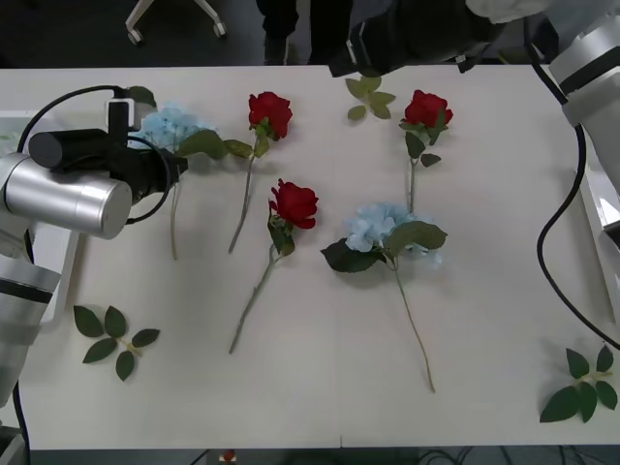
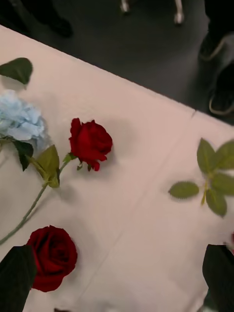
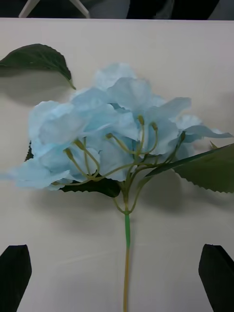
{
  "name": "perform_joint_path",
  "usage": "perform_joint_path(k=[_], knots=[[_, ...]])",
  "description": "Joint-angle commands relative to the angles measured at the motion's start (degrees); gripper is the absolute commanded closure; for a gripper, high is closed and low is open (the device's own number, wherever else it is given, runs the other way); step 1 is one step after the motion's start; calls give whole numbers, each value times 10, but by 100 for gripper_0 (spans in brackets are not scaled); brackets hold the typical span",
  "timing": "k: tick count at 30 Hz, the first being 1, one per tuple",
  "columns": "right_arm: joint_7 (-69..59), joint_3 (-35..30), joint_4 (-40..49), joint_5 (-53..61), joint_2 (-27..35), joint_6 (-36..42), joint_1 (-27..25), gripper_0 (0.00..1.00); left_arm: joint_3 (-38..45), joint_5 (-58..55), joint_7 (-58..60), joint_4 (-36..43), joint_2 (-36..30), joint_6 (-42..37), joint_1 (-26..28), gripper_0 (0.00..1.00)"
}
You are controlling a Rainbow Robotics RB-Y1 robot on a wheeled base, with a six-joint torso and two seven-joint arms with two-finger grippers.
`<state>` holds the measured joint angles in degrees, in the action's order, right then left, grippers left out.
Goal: Place the red flowers into the right box and the blue flowers into the left box. If a person shows an open palm, hand one flower to the person first, then continue sorting.
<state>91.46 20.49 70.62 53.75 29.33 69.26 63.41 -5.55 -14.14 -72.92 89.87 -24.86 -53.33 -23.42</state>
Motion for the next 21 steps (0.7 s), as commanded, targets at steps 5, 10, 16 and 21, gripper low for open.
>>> perform_joint_path(k=[5, 10, 16, 21], knots=[[-115, 7, -83, -29, 2, 40, 55, 0, 2, 10, -14, -53, -3, 4, -37, 0], [-149, 39, -158, -39, -9, 29, 84, 0, 2, 17, -22, -80, 10, 18, -50, 0], [-160, 56, -224, -48, -16, 25, 99, 0, 2, 27, -31, -116, 27, 35, -71, 0], [-163, 80, -268, -58, -21, 16, 109, 0, 2, 41, -39, -135, 43, 37, -82, 0]])
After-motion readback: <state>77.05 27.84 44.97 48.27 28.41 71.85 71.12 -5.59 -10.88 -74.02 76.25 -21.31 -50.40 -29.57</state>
